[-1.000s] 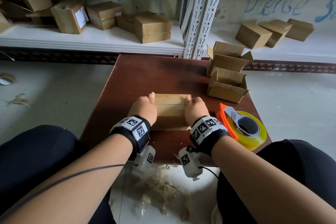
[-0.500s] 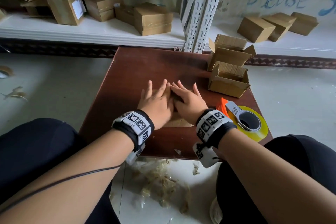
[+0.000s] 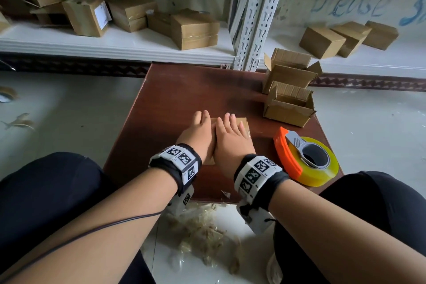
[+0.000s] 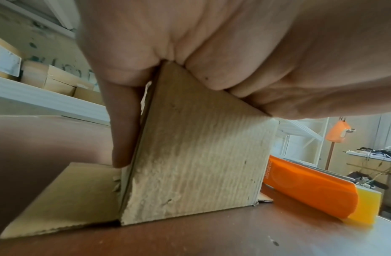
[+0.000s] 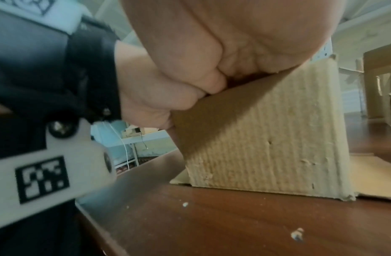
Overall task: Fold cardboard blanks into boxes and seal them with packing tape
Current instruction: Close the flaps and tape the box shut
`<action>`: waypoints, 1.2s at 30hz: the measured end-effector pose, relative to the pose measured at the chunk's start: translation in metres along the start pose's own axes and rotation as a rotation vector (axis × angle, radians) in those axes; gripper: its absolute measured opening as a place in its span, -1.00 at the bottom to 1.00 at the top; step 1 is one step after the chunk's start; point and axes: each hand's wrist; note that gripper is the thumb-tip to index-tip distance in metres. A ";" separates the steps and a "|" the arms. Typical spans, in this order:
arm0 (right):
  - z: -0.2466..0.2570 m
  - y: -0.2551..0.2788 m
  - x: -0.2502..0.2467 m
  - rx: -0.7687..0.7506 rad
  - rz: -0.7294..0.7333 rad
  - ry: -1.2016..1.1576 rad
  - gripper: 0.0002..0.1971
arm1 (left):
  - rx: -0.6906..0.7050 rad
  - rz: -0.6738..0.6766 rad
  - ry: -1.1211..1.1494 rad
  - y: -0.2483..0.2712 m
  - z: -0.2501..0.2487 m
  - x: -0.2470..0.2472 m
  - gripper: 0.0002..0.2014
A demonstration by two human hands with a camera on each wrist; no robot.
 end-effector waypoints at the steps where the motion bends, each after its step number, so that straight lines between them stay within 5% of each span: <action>1: -0.005 0.001 -0.002 -0.027 0.017 -0.019 -0.26 | -0.002 -0.020 0.009 -0.002 -0.001 0.002 -0.17; 4: -0.030 -0.004 -0.011 -0.017 0.012 -0.094 -0.33 | -0.012 -0.100 0.028 -0.002 -0.004 0.005 -0.42; 9: -0.041 -0.005 -0.002 0.111 -0.033 0.028 -0.24 | -0.049 -0.104 0.015 0.000 -0.009 0.012 -0.47; 14: -0.022 0.009 -0.003 -0.127 -0.011 0.098 -0.29 | -0.060 -0.109 0.033 0.000 -0.005 0.010 -0.43; 18: -0.025 0.025 -0.013 -0.240 0.159 0.206 0.17 | -0.054 -0.127 0.011 0.005 -0.002 0.008 -0.41; 20: -0.022 0.038 -0.007 -0.279 0.186 0.257 0.16 | -0.078 -0.135 0.002 0.006 -0.002 0.007 -0.41; 27: -0.022 0.057 0.003 -0.269 0.046 0.167 0.05 | -0.052 -0.162 -0.046 0.005 -0.001 0.005 -0.50; 36: -0.029 0.018 -0.004 -0.174 0.004 0.104 0.19 | -0.015 -0.165 0.007 -0.003 -0.004 0.004 -0.63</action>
Point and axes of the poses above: each hand's wrist, its own y-axis away from the middle knuckle, its own x-axis out of the palm, z = x × y, and after that the axes turned 8 degrees about -x, right-handed
